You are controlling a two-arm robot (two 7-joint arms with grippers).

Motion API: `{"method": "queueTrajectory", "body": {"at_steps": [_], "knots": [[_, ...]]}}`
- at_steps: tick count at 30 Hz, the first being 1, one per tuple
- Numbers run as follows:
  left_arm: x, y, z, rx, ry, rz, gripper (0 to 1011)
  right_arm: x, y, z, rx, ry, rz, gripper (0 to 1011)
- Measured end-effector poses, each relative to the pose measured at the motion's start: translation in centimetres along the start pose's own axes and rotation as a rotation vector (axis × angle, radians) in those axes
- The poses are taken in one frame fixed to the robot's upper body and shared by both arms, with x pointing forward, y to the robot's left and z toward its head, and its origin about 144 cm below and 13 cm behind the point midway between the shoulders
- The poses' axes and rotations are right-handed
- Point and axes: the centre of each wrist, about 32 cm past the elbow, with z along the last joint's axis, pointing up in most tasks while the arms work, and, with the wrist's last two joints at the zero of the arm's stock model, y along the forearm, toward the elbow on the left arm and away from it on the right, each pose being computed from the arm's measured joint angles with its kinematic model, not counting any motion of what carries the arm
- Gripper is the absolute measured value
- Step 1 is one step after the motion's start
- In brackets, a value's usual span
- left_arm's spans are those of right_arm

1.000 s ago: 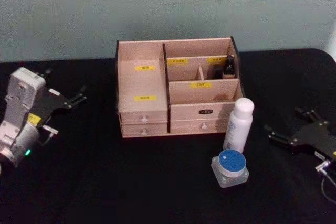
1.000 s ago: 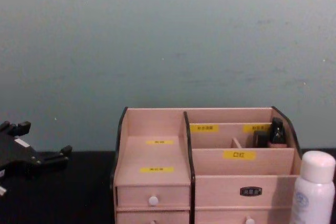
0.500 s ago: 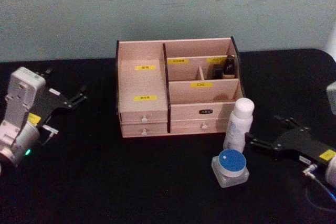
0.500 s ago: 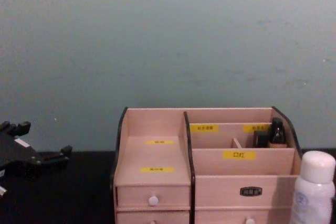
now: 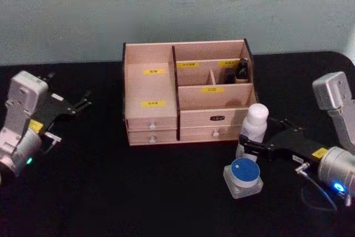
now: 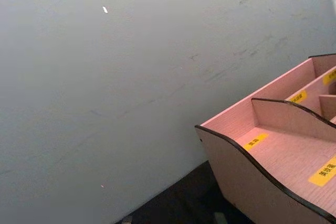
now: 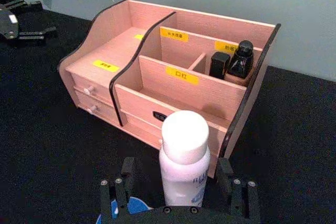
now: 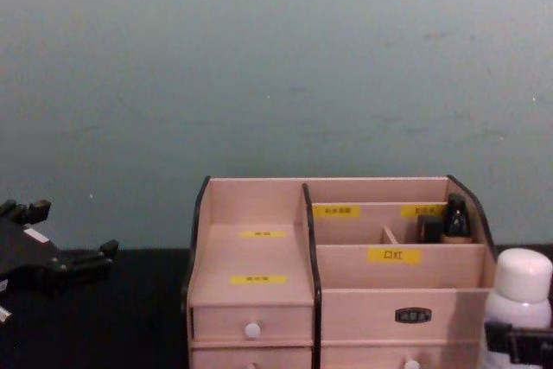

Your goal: Pick up the facial cleanser and watermelon frost from the table and place them into the tiered storage box.

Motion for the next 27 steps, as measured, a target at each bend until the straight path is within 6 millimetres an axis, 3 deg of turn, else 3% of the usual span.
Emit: {"method": "queueTrajectory", "body": {"at_steps": [27], "knots": [[0.0,0.0,0.0,0.000,0.000,0.000,1001,-0.2,2.3,-0.1,-0.013,-0.014,-0.052,1000]]}}
